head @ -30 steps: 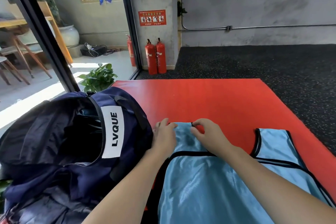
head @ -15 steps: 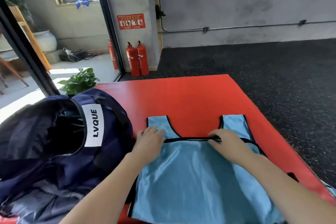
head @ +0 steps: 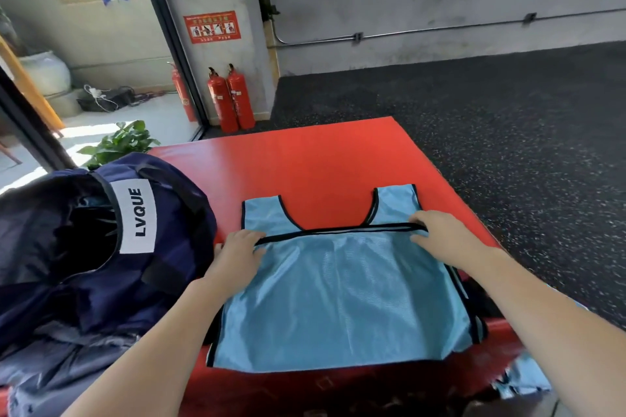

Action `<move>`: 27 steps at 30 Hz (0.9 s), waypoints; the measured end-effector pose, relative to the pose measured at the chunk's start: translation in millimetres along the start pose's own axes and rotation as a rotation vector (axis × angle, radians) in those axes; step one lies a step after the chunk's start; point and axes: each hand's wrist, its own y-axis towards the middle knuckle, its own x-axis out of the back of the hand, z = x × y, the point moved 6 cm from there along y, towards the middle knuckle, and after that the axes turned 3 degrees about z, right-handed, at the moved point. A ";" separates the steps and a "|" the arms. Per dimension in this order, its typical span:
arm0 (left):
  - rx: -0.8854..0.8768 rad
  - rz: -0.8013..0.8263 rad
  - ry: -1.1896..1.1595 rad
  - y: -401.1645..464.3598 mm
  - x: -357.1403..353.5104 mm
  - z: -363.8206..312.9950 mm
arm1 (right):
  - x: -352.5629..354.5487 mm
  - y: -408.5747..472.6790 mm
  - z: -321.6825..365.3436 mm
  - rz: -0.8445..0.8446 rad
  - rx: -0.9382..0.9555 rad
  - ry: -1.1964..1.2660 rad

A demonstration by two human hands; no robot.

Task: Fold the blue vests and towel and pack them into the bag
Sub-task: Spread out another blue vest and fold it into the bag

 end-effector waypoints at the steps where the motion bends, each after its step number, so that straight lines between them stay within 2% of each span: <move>1: 0.018 0.002 -0.021 2.9 1.5 0.6 | 0.0 1.7 -4.1 -0.001 -0.008 0.012; 8: 0.064 0.004 -0.268 21.3 7.5 11.2 | 2.2 8.2 -21.5 -0.021 -0.042 0.217; 15: 0.039 -0.019 -0.223 12.8 21.3 7.9 | 14.6 -0.8 -19.9 -0.078 -0.035 0.315; 20: 0.072 -0.076 -0.371 -1.6 45.0 7.0 | 30.8 -6.9 -15.3 -0.103 -0.010 0.398; 23: 0.020 -0.117 -0.398 -3.7 63.3 4.6 | 47.5 -4.7 -10.7 -0.148 -0.007 0.435; 27: 0.048 -0.283 -0.547 8.4 92.7 2.4 | 70.9 13.1 -4.1 -0.275 0.008 0.538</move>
